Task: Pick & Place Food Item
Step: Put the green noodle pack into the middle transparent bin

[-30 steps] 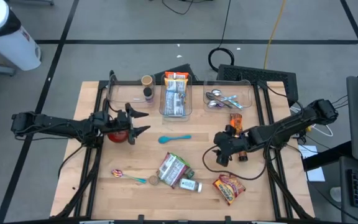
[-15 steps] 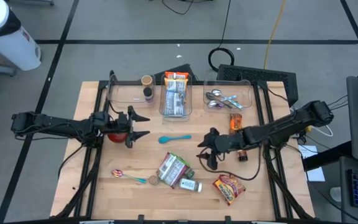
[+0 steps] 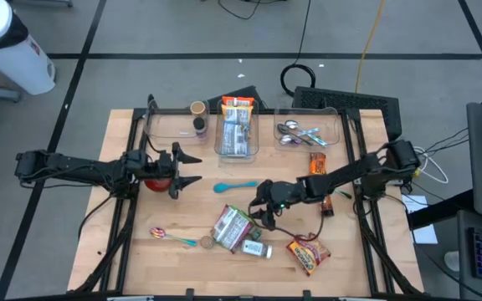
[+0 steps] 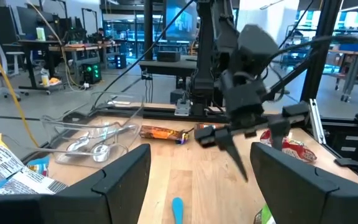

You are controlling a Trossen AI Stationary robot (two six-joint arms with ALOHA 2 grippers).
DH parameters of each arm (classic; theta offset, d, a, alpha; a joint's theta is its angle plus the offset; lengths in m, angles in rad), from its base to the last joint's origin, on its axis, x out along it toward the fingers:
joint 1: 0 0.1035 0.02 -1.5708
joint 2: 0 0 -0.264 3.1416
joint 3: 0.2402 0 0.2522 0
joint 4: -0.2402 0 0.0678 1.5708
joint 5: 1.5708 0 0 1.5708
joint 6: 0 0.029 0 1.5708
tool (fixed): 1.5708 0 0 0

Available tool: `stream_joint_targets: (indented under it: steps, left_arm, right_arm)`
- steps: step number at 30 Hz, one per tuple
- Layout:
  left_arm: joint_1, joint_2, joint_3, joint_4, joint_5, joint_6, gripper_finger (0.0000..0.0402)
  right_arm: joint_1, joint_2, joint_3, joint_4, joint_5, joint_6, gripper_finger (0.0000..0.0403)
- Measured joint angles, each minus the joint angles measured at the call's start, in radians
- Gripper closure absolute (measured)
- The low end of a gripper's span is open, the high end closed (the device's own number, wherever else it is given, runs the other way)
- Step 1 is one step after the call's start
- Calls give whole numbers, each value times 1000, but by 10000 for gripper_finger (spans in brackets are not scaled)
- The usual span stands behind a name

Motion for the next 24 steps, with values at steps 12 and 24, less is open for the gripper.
stream_joint_targets:
  steps: [12,24]
  left_arm:
    - [0,0,0,-8,0,4,117]
    - [0,0,0,-8,0,3,117]
  right_arm:
    - [-41,149,2,259,-158,78,192]
    - [-41,165,2,273,-149,55,244]
